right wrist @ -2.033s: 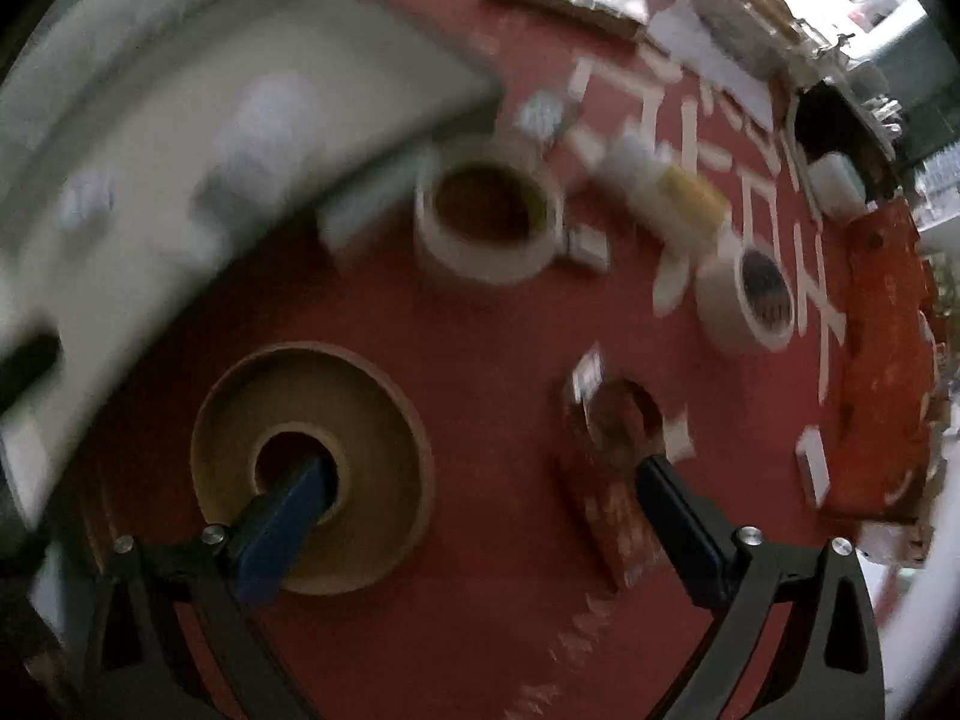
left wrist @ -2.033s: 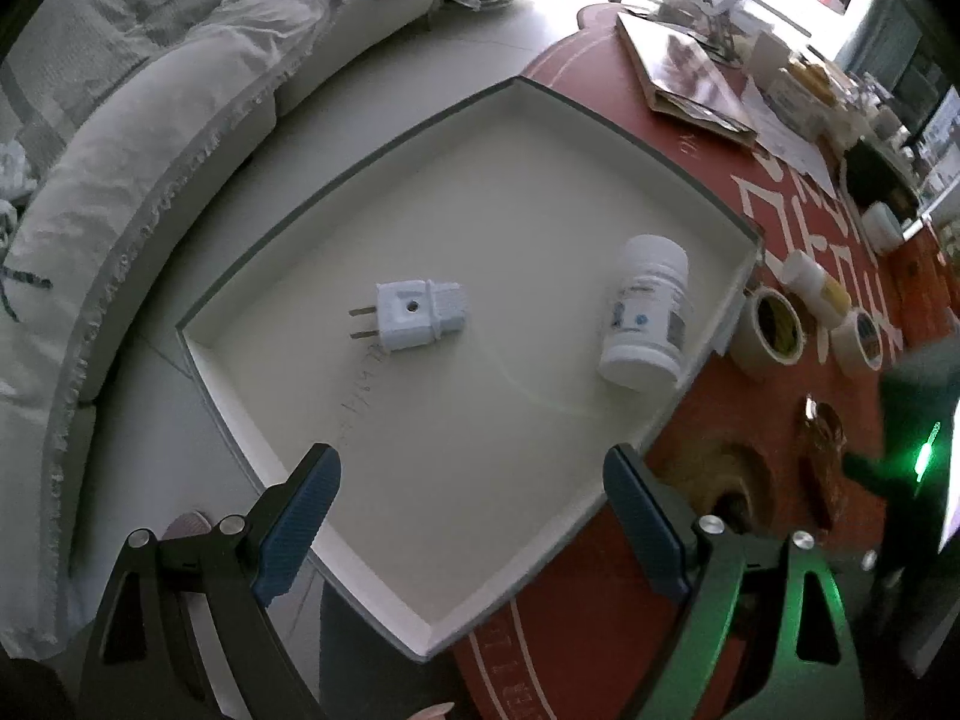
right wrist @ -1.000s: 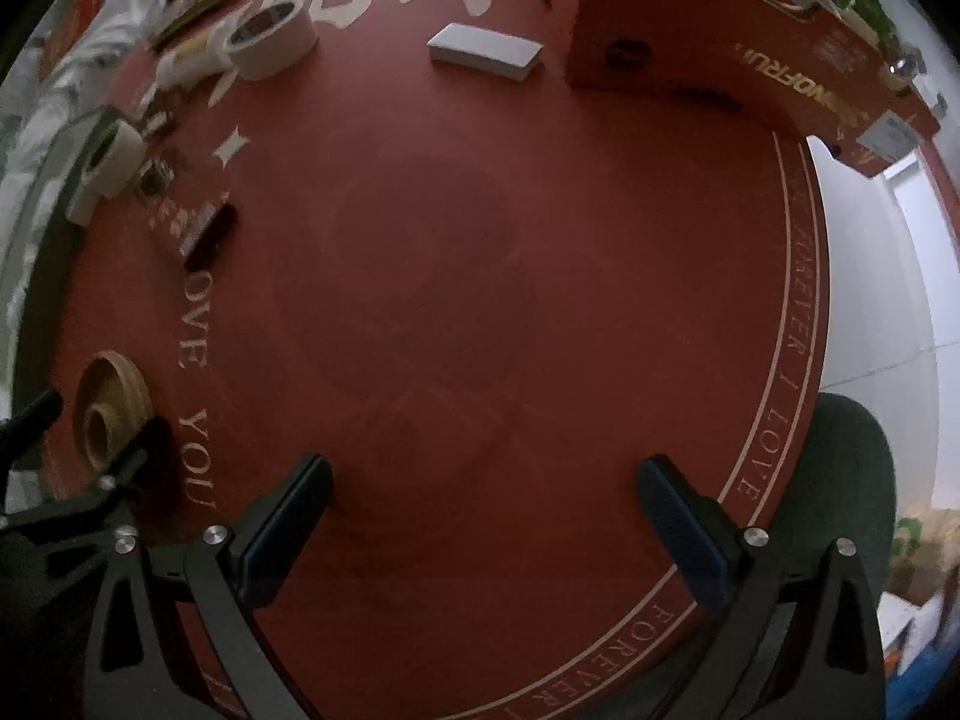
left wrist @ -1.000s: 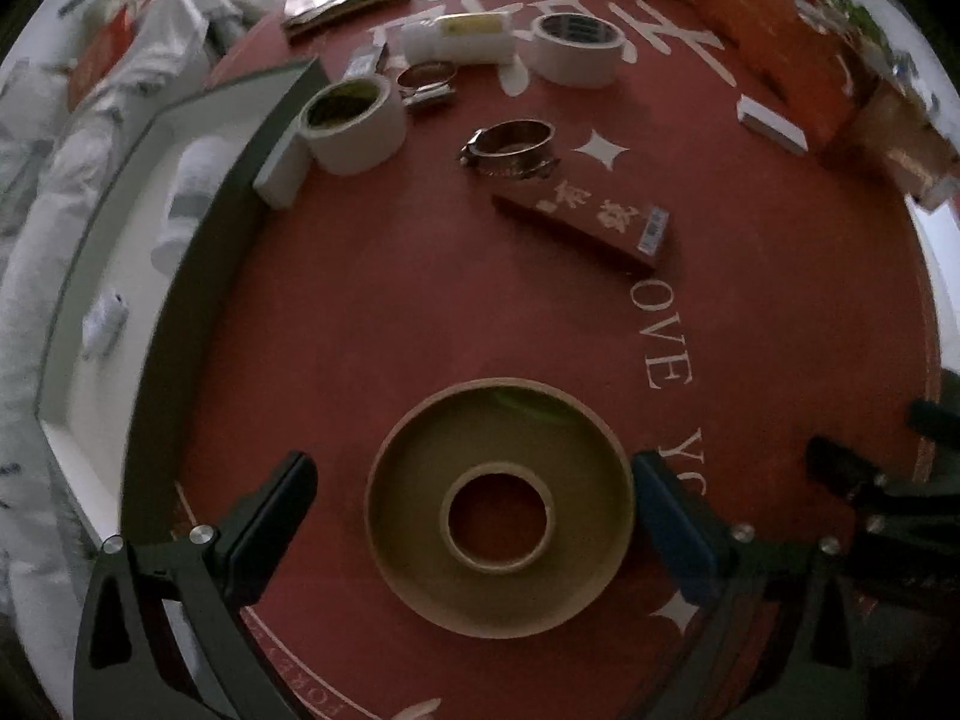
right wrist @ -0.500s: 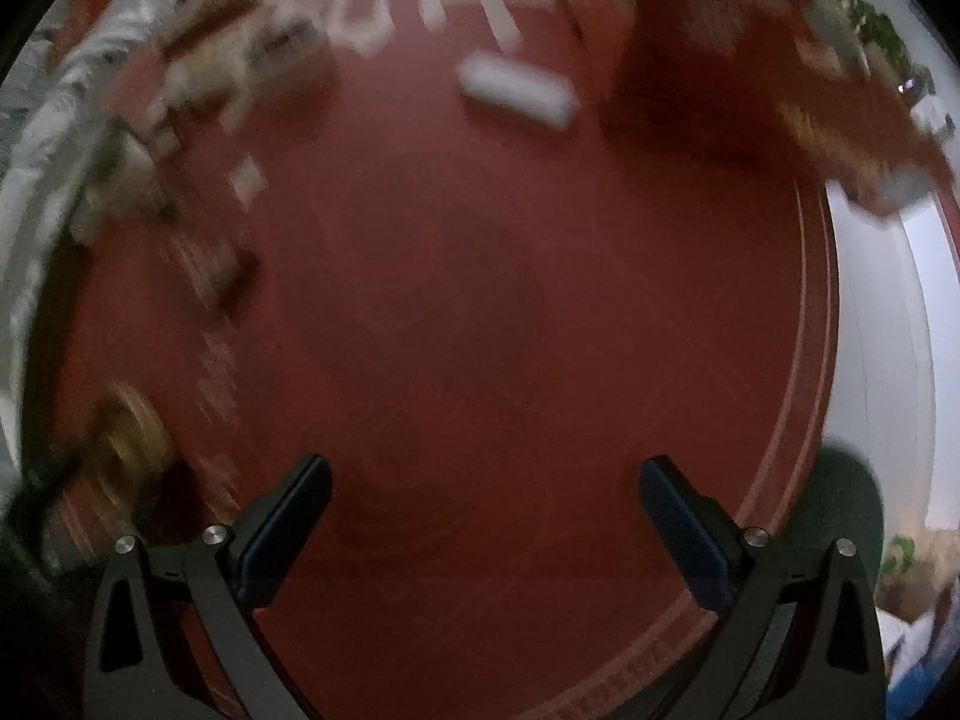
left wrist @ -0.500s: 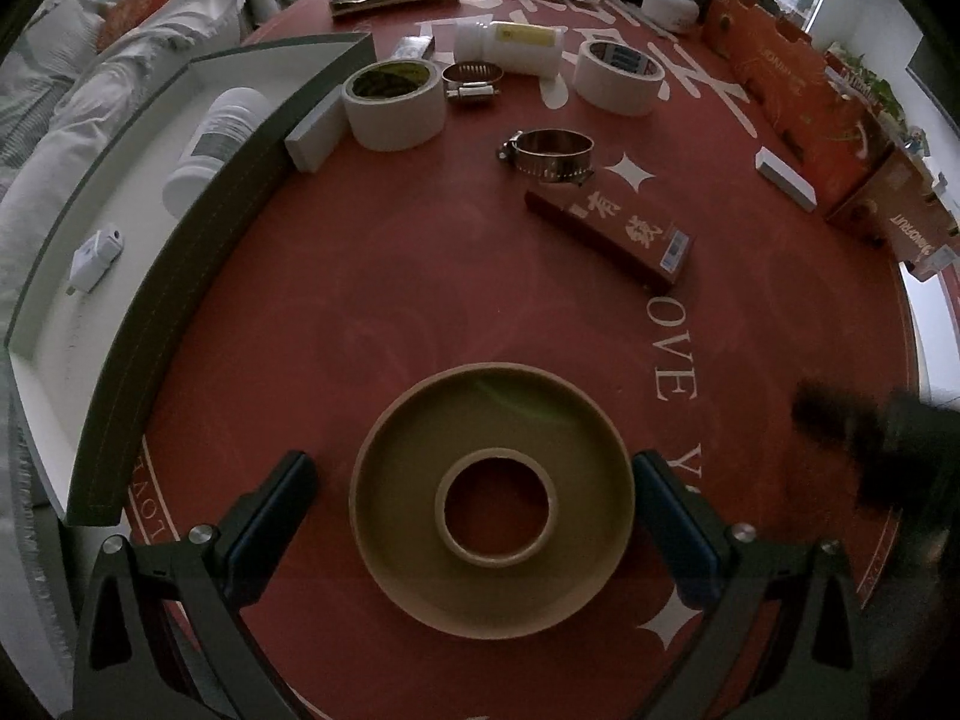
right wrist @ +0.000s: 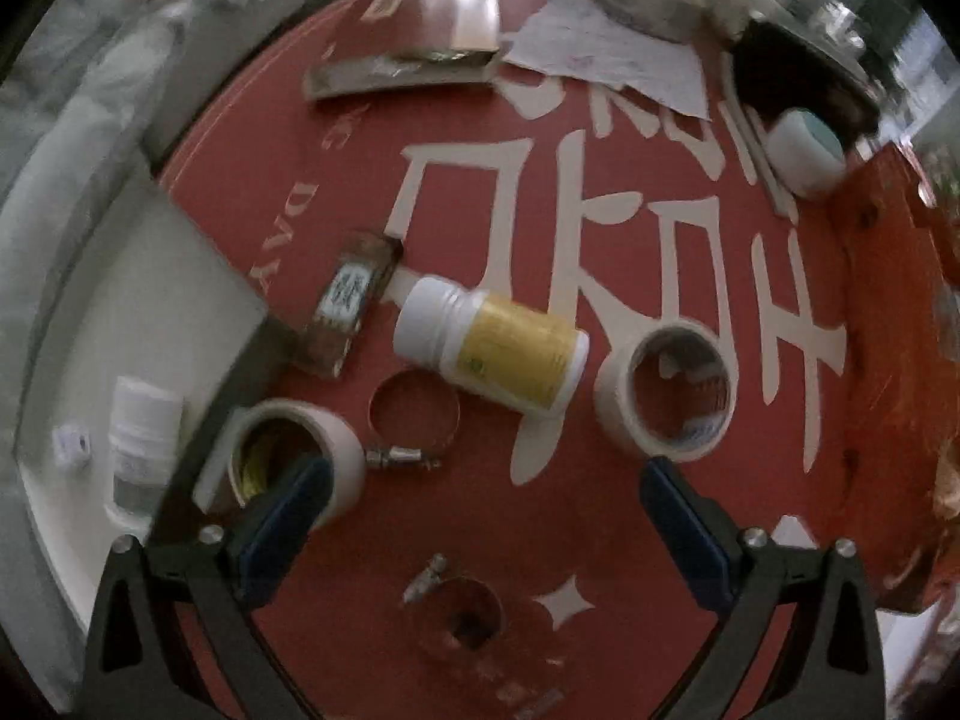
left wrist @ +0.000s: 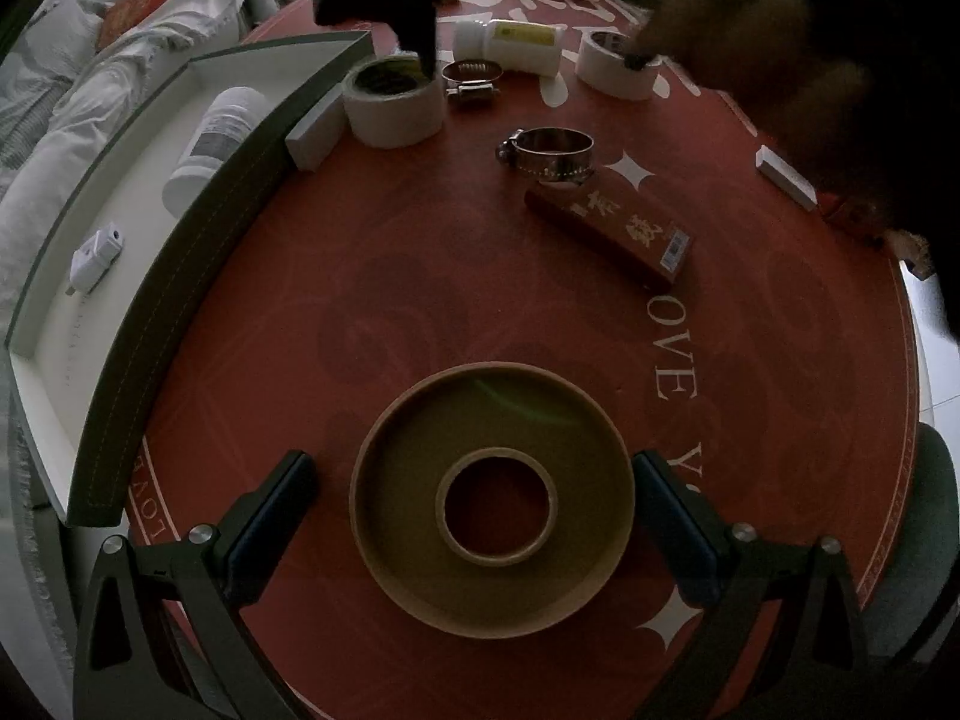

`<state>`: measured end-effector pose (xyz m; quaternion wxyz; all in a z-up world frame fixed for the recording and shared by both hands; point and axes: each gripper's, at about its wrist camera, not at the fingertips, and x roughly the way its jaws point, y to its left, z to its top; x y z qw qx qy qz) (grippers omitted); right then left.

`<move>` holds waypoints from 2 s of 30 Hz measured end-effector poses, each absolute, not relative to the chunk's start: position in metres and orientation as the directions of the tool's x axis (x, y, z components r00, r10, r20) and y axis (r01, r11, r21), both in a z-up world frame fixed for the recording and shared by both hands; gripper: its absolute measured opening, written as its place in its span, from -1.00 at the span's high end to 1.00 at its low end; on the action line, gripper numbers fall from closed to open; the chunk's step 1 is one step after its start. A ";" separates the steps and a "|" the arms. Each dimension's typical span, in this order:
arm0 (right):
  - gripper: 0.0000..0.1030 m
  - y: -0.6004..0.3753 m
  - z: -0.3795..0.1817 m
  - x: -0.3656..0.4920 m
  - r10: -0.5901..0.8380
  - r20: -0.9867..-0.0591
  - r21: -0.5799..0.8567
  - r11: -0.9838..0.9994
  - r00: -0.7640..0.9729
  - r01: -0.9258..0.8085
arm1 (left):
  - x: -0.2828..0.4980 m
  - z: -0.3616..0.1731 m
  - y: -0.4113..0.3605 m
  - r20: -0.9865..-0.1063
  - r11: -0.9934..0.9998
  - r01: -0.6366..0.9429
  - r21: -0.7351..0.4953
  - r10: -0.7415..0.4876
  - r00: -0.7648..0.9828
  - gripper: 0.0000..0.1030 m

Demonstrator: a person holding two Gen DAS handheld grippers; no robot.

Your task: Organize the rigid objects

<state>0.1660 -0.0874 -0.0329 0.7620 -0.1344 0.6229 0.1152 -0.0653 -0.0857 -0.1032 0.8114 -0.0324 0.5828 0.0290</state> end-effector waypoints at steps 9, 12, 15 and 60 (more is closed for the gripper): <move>-1.00 -0.107 0.001 0.143 0.067 -0.971 -0.026 0.924 0.229 -0.382 | -0.069 -0.103 -0.084 -0.946 0.996 -0.092 -0.022 0.009 0.325 -1.00; -1.00 -0.075 -0.008 0.154 0.083 -0.968 -0.028 0.902 0.236 -0.431 | -0.072 -0.104 -0.083 -0.945 0.996 -0.092 -0.022 0.010 0.328 -1.00; -1.00 -0.045 -0.027 0.159 0.076 -0.968 -0.047 0.880 0.238 -0.474 | -0.072 -0.105 -0.080 -0.944 0.995 -0.093 -0.024 0.008 0.328 -1.00; 0.22 -0.201 -0.069 0.005 0.045 -0.997 0.026 0.965 0.065 -0.260 | -0.087 -0.104 -0.082 -0.938 0.995 -0.100 -0.013 0.023 0.346 -1.00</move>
